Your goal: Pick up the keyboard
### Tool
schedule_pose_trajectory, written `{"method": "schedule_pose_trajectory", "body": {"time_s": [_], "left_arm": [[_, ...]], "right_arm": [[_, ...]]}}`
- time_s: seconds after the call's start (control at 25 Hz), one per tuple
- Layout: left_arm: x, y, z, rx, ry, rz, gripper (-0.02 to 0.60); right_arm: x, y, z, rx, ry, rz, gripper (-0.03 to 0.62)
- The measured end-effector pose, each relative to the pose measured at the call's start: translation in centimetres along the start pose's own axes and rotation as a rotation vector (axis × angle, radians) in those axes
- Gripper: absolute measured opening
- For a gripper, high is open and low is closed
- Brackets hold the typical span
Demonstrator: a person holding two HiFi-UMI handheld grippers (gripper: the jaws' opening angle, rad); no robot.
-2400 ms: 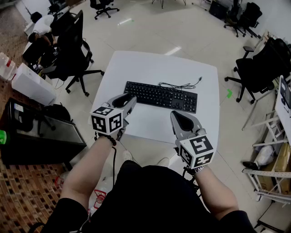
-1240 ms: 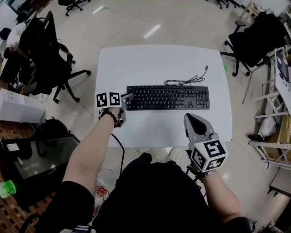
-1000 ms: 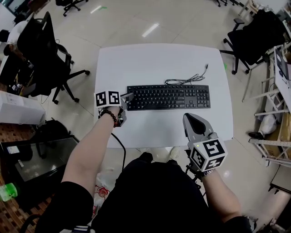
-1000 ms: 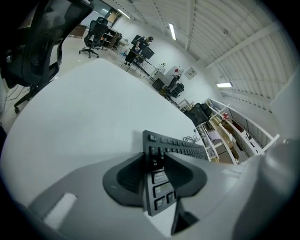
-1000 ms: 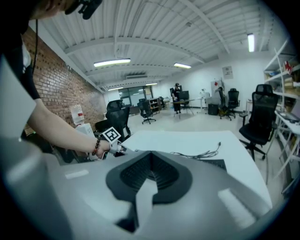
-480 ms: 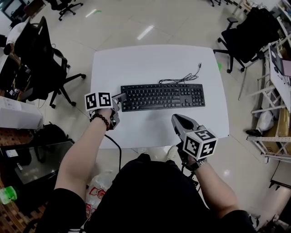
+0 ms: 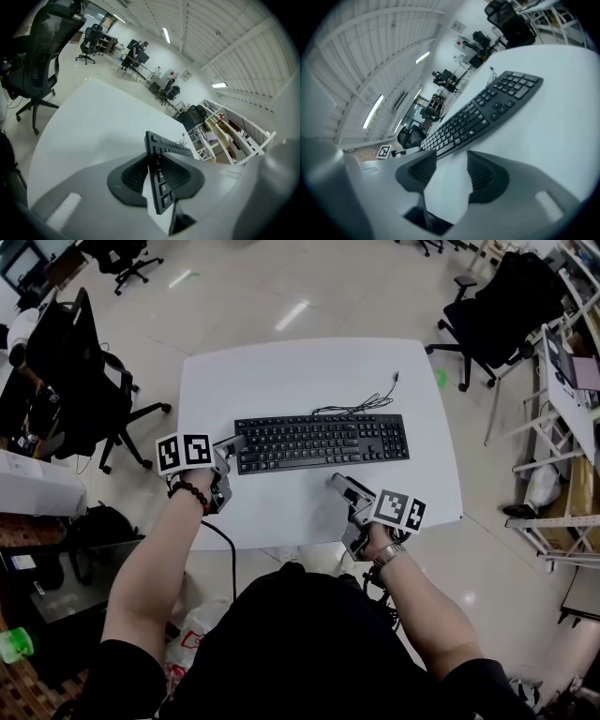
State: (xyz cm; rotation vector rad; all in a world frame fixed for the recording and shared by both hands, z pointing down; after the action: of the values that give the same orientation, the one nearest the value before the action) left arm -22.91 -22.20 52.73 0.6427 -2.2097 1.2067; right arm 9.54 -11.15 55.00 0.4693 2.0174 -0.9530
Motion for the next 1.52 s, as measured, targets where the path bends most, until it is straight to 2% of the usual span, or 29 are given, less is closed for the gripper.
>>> {"method": "schedule_pose_trajectory", "body": {"time_s": [0.12, 0.36, 0.56, 0.8, 0.96, 1.04, 1.28, 1.52], "left_arm": [[-0.5, 0.2, 0.2, 0.004, -0.004, 0.007, 0.092], [-1.1, 0.6, 0.2, 0.016, -0.007, 0.023, 0.092], [-1.6, 0.6, 0.0, 0.026, -0.002, 0.034, 0.092], [-1.7, 0.6, -0.2, 0.033, 0.004, 0.047, 0.092], [-1.8, 0.5, -0.2, 0.025, 0.006, 0.043, 0.092], [-1.9, 0.6, -0.1, 0.016, 0.016, 0.035, 0.093], [-3.2, 1.4, -0.1, -0.039, 0.031, -0.009, 0.095], [-6.8, 3.7, 0.5, -0.129, 0.011, -0.085, 0.094]], "right_arm": [[-1.6, -1.0, 0.0, -0.035, -0.103, 0.007, 0.205], [-4.0, -3.2, 0.3, -0.138, -0.288, 0.043, 0.269], [-5.1, -5.0, 1.3, -0.205, -0.356, 0.108, 0.279], [-6.0, -6.2, 2.8, -0.277, -0.413, 0.231, 0.266], [-6.0, -6.4, 3.0, -0.282, -0.394, 0.232, 0.151], [-5.7, -6.2, 3.3, -0.29, -0.376, 0.235, 0.127], [-3.9, -4.1, 4.4, -0.295, -0.308, 0.271, 0.112], [0.1, 0.0, 7.0, -0.315, -0.177, 0.337, 0.109]]}}
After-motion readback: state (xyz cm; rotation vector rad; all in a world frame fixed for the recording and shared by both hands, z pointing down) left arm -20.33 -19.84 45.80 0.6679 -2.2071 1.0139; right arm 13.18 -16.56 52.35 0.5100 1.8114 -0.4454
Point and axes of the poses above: the fingertips, and each gripper's own axes: y backward along the fingers, x to its left, z out of its top, the point moved 8 cm from there along y, backward along the fingers, and after that the axes turned 1 degree about -z, right-handed, at the moved point
